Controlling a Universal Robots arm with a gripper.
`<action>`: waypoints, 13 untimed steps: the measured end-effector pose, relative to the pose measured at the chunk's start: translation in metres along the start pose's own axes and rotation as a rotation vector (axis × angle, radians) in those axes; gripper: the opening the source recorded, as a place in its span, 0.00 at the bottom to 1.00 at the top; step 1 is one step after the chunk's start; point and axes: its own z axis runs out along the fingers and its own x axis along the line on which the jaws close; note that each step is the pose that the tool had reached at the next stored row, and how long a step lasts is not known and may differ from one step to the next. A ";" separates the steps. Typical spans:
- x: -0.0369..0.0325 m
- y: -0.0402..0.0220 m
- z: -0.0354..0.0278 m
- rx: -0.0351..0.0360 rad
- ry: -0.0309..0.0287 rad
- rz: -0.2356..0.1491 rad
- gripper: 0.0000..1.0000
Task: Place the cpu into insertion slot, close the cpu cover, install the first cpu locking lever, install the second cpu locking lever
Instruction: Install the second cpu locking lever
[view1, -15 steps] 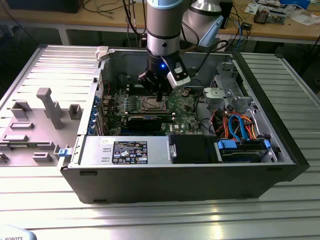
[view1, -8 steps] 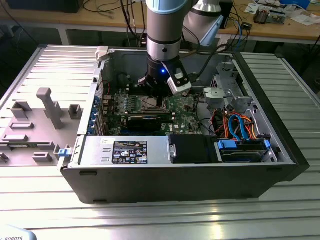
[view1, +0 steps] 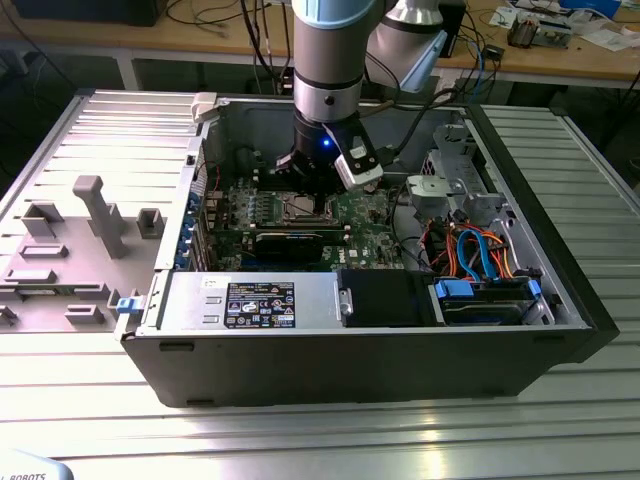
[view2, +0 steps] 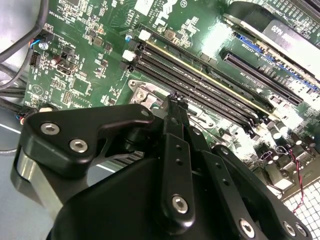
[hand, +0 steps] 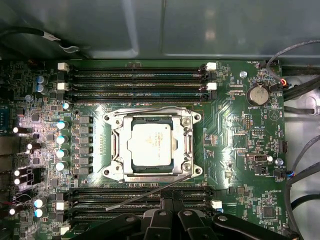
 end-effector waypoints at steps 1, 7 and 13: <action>0.0000 0.0000 0.0000 0.0000 0.0000 0.000 0.12; 0.0000 -0.0001 0.0000 -0.0001 0.0000 0.000 0.12; -0.0007 -0.0002 -0.0001 0.0002 0.0074 0.000 0.12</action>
